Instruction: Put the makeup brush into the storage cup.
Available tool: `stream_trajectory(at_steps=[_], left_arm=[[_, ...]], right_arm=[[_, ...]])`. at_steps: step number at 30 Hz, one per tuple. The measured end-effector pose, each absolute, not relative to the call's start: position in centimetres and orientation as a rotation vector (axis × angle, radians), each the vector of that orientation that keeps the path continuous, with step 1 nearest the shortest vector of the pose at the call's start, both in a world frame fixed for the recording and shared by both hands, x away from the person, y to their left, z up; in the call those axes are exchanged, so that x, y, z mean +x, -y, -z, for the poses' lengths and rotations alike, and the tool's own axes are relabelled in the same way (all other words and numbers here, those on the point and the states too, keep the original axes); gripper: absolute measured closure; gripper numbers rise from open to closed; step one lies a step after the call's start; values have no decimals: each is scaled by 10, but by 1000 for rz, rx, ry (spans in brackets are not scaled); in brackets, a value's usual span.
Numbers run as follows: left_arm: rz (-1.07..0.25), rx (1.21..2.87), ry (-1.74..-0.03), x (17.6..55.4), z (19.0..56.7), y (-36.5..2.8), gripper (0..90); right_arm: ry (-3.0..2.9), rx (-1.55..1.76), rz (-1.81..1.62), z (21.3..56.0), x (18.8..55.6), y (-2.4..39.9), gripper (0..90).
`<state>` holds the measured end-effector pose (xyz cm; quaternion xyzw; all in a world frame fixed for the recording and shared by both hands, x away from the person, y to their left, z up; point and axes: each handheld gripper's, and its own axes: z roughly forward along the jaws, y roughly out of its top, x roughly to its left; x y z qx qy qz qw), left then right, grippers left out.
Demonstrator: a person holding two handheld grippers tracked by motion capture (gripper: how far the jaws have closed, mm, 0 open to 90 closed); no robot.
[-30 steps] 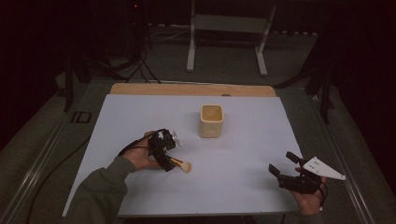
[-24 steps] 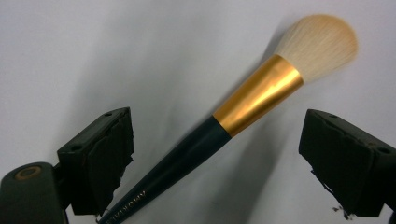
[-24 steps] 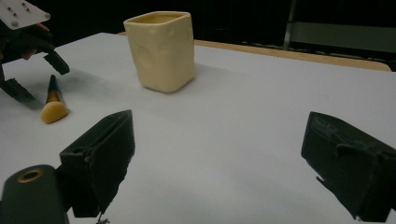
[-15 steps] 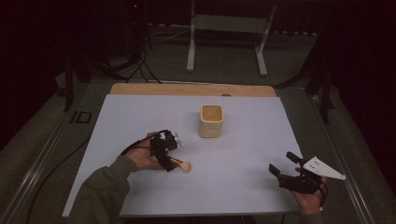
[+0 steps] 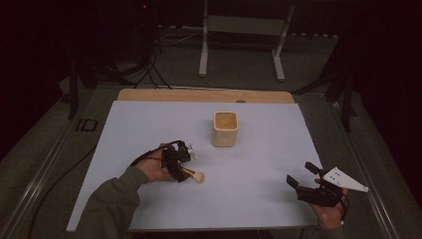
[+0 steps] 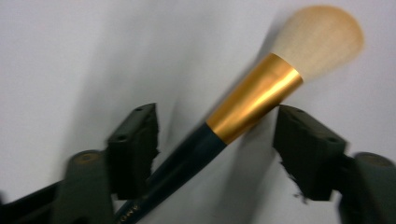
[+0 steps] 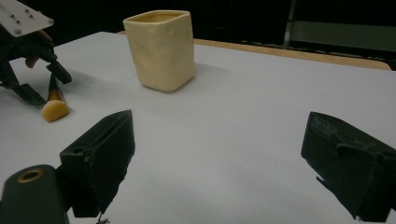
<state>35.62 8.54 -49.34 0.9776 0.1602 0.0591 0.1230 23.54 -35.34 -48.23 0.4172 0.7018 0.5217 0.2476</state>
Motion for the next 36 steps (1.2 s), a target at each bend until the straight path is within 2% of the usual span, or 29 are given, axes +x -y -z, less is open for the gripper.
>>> stream_trajectory(at_steps=[8, 11, 16, 36], left_arm=[[-124, 2891, -429, 354, 491, -82, 729], [-134, 2900, -457, 356, 490, -85, 740], [-141, 2826, -532, 359, 479, -94, 743], [-212, 2691, -633, 364, 456, -106, 743]], right_arm=[[-1913, 1138, -1425, 482, 235, 353, 96], [-1913, 1137, -1425, 482, 235, 353, 96], [-1911, 1143, -1422, 482, 235, 354, 96], [-1911, 1142, -1420, 482, 235, 354, 96]])
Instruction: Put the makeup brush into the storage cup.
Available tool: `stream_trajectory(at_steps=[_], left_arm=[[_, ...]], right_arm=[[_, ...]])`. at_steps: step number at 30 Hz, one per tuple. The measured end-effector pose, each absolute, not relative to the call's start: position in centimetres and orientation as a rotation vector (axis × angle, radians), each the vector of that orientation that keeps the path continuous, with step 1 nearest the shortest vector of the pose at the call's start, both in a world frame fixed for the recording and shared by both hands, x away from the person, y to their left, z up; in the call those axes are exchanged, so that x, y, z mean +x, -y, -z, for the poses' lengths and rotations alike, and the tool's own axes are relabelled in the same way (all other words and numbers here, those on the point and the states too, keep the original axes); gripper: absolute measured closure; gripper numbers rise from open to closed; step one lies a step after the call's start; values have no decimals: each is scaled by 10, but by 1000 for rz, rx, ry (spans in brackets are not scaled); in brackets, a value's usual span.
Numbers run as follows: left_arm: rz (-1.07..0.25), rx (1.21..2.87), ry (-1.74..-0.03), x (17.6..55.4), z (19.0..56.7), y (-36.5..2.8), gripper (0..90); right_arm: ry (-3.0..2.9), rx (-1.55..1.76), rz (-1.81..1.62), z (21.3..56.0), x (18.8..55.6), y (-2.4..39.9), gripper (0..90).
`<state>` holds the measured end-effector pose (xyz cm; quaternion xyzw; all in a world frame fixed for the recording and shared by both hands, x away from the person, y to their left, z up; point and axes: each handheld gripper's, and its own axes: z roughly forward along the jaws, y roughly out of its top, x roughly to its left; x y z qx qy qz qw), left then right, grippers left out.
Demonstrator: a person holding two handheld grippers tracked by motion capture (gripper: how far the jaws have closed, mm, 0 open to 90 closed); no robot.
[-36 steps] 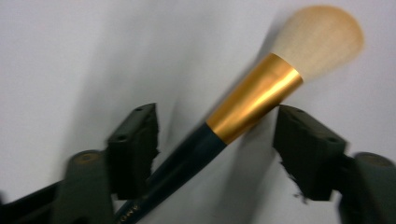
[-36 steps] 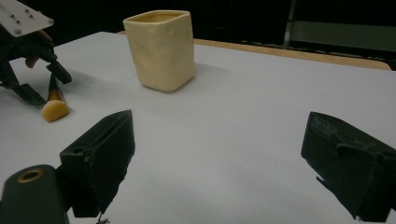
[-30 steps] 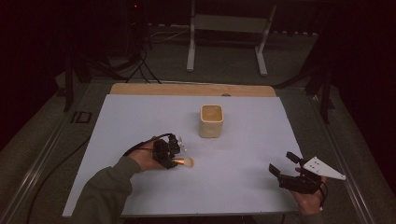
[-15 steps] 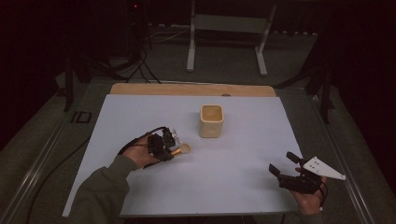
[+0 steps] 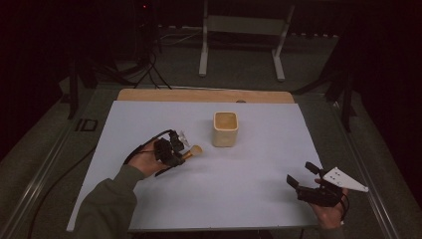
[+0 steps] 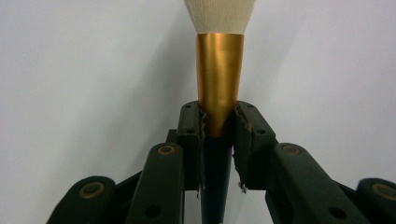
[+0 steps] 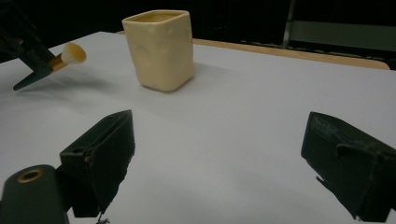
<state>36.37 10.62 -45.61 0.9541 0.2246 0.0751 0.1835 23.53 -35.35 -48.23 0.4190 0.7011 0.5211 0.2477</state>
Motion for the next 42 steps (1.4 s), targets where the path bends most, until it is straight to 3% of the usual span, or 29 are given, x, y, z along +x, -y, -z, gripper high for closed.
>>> stream_trajectory(at_steps=[21, 42], left_arm=[[-348, 2448, -751, 365, 429, -123, 744], [-583, 2157, -875, 362, 408, -135, 744]], right_arm=[[-1909, 1146, -1419, 482, 235, 354, 97], [-1906, 1146, -1419, 482, 235, 354, 96]])
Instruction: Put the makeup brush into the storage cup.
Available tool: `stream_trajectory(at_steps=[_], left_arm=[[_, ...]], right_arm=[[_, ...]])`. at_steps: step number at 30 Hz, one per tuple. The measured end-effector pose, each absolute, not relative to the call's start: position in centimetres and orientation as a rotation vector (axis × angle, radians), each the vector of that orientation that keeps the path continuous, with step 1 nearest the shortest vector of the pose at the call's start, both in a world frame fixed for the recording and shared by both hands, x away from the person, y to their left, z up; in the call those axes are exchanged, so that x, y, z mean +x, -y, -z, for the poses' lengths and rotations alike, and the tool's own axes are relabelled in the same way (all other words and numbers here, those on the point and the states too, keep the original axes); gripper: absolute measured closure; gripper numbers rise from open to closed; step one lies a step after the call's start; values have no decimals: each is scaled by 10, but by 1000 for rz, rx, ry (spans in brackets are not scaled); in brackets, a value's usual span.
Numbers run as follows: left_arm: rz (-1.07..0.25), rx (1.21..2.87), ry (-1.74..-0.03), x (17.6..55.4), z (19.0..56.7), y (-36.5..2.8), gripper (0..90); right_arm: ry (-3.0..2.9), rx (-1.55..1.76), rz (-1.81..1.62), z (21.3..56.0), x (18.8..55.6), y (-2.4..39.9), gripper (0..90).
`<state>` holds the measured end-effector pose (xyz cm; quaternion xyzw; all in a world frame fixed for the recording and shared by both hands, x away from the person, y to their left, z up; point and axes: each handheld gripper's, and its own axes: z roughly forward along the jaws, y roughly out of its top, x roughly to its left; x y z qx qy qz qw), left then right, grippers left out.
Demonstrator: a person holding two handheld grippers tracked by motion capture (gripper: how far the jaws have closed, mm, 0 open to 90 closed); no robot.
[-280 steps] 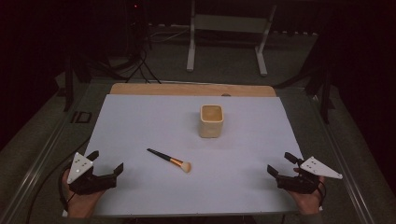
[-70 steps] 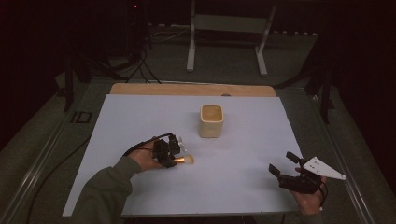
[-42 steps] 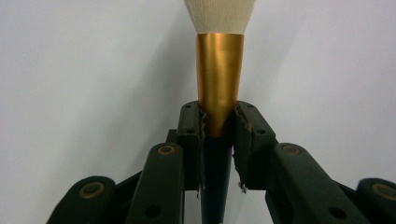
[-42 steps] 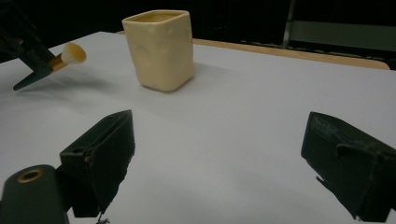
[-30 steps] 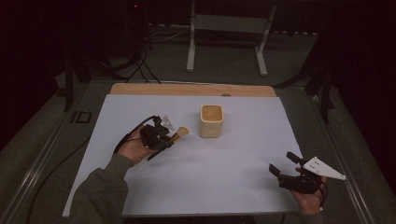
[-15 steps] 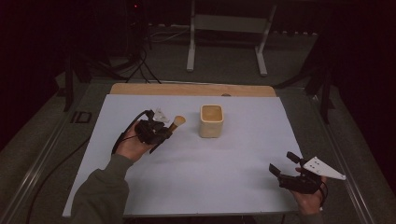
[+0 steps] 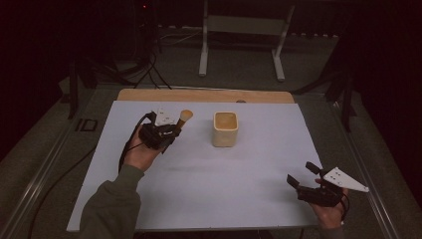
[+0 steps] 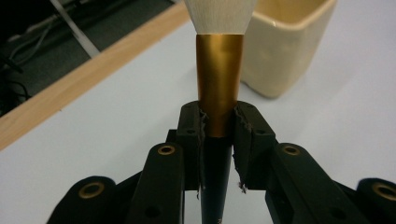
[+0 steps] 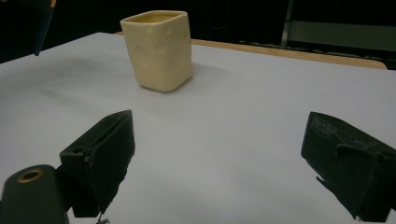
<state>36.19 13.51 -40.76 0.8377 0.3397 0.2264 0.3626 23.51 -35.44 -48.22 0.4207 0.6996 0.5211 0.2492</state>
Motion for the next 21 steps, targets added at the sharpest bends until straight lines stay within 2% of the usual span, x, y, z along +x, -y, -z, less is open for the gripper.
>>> stream_trajectory(at_steps=[9, 21], left_arm=[[-589, 1979, -902, 358, 403, -137, 744], [-606, 1974, -893, 358, 403, -133, 743]], right_arm=[[-1907, 1144, -1419, 482, 235, 354, 96], [-1906, 1146, -1419, 482, 235, 354, 96]])
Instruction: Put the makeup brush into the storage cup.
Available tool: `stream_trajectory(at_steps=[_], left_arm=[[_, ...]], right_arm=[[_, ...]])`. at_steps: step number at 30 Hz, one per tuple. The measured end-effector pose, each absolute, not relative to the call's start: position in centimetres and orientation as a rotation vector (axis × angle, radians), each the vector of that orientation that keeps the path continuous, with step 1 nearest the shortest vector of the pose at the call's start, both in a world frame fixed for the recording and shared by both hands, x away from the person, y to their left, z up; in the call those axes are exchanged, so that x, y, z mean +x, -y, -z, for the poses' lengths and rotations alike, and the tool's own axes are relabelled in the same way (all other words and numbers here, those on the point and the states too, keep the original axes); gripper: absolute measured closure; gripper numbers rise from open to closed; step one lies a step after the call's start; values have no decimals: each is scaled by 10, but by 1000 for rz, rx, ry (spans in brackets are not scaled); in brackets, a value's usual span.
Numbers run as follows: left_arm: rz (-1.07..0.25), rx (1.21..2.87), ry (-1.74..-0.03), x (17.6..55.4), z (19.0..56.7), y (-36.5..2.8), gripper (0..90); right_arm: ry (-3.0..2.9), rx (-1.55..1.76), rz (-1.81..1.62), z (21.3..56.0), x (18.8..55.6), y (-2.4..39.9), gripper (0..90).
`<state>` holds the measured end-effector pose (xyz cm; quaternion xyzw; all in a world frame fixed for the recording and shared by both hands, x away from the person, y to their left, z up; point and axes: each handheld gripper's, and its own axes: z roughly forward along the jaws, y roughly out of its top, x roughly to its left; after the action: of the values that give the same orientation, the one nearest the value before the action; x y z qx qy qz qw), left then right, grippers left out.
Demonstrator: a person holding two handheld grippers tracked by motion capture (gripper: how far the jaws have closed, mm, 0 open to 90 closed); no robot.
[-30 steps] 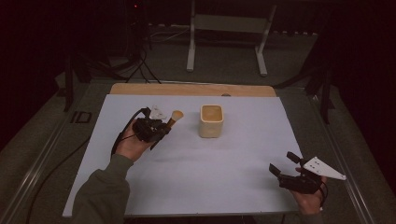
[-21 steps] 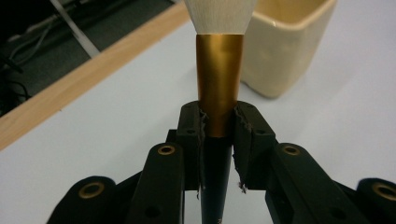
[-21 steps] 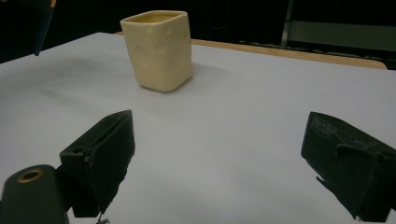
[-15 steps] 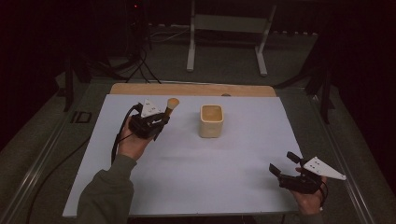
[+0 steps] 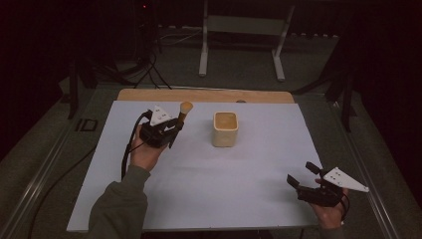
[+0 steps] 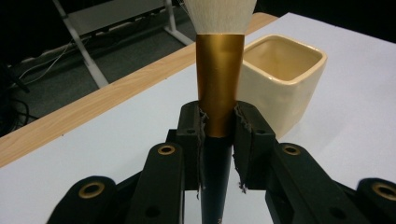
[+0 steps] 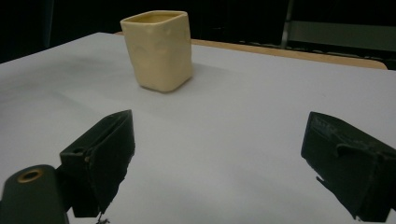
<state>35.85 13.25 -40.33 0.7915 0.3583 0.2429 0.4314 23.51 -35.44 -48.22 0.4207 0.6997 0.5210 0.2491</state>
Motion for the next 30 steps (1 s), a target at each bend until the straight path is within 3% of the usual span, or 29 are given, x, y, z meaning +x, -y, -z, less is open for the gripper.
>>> stream_trajectory(at_steps=[30], left_arm=[[-593, 1910, -882, 368, 399, -118, 743]], right_arm=[[-1906, 1145, -1419, 482, 235, 354, 96]])
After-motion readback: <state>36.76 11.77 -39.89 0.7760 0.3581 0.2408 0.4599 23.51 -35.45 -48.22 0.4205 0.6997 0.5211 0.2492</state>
